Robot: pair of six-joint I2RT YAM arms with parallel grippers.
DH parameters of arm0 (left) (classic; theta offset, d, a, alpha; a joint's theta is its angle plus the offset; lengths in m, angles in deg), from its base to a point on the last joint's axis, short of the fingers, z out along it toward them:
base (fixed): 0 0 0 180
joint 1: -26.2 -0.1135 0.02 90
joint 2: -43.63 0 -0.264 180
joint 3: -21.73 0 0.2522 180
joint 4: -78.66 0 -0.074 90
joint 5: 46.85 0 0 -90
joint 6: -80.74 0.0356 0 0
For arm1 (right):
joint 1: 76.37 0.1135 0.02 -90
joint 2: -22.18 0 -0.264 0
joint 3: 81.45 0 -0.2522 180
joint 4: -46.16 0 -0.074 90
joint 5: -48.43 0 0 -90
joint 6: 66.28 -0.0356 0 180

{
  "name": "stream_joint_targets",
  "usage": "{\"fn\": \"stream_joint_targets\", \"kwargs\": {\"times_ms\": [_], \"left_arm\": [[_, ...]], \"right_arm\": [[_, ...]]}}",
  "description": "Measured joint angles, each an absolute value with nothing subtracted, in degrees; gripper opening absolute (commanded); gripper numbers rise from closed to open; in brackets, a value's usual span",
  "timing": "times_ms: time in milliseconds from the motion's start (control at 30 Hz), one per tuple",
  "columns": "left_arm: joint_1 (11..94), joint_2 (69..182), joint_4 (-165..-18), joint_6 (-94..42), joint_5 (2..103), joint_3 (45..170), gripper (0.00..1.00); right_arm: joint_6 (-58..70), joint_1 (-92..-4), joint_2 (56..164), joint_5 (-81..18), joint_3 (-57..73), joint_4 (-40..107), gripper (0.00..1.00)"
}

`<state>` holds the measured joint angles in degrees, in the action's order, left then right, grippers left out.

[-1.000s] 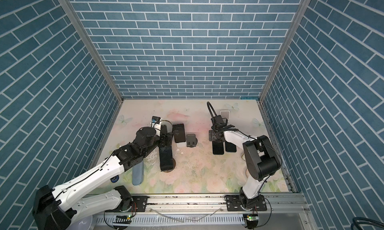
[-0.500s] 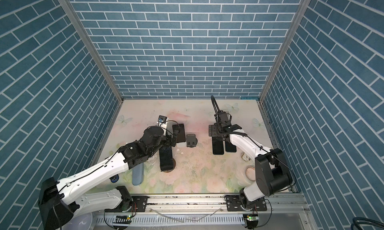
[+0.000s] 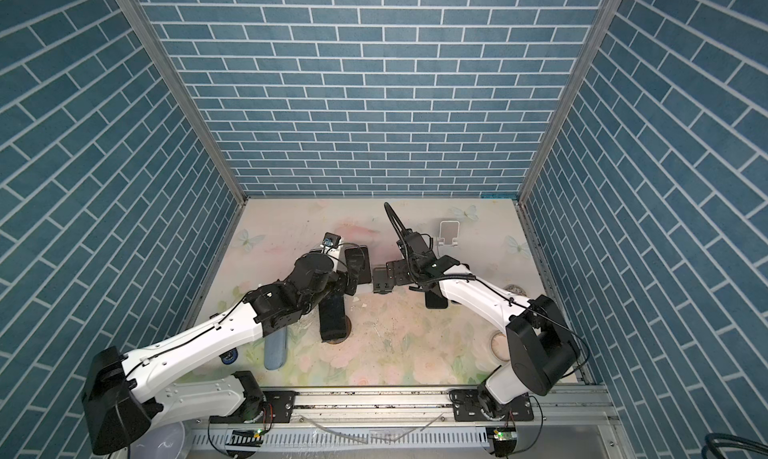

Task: Remove the phone from the phone stand
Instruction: 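Move the right gripper back to the empty dark gray stand and grasp it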

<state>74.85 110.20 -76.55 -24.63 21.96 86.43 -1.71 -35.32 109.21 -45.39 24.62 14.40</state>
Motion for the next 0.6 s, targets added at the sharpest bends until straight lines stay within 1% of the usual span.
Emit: {"fn": "stream_joint_targets", "kwargs": {"times_ms": [267, 400, 600], "left_arm": [[74.8, 105.2, -77.6, -24.2, 19.3, 83.8, 1.0], [74.9, 104.6, -77.6, -24.0, 18.3, 83.1, 1.0], [74.9, 104.4, -77.6, -23.9, 17.2, 82.7, 1.0]], "right_arm": [[-3.6, -31.3, 112.7, -45.5, 23.5, 15.0, 0.88], [-4.6, -29.5, 114.5, -45.6, 22.4, 15.3, 0.87], [-7.2, -27.0, 117.1, -48.5, 21.1, 17.1, 0.87]]}}
